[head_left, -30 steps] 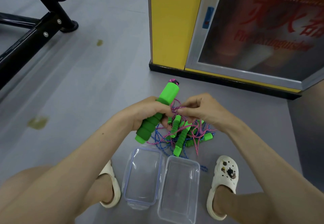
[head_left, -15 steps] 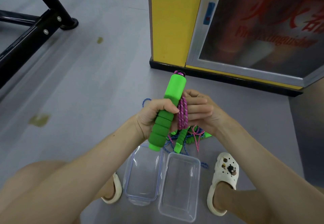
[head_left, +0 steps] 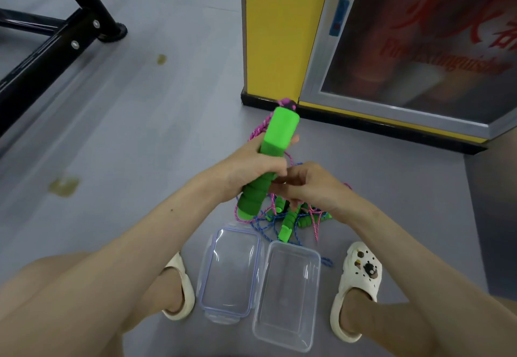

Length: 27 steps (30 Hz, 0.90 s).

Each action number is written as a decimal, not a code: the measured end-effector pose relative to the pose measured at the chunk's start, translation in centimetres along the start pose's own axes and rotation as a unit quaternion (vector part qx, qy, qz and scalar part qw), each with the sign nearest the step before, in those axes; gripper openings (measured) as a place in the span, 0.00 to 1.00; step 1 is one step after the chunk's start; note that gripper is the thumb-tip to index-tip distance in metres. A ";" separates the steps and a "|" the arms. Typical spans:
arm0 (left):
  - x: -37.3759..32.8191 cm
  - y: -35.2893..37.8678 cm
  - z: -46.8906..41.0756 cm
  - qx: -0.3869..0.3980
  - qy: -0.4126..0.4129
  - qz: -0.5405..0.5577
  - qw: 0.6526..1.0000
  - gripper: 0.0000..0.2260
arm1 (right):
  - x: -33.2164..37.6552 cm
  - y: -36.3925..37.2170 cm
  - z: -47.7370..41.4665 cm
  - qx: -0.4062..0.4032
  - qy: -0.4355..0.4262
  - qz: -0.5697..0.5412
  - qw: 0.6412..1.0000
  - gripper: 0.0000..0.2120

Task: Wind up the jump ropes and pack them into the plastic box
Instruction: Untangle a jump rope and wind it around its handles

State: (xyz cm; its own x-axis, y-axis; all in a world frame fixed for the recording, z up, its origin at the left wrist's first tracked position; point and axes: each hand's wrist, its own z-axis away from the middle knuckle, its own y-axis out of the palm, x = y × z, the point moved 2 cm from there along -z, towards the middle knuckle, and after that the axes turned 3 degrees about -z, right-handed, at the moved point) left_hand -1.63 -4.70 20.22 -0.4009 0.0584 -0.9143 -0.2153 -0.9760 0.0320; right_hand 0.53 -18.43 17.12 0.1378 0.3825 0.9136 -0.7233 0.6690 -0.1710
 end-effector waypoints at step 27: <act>0.5 -0.7 0.6 0.263 0.002 0.337 0.904 0.18 | 0.7 -0.3 -1.5 -0.094 -0.052 -0.190 0.976 0.08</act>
State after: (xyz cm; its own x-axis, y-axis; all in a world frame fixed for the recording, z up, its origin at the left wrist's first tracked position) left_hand -2.25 -3.83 20.00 -0.5953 -0.5139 -0.6177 -0.3173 -0.5558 0.7683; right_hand 1.90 -17.43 17.25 0.2956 0.0238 0.9550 -0.4950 0.8588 0.1318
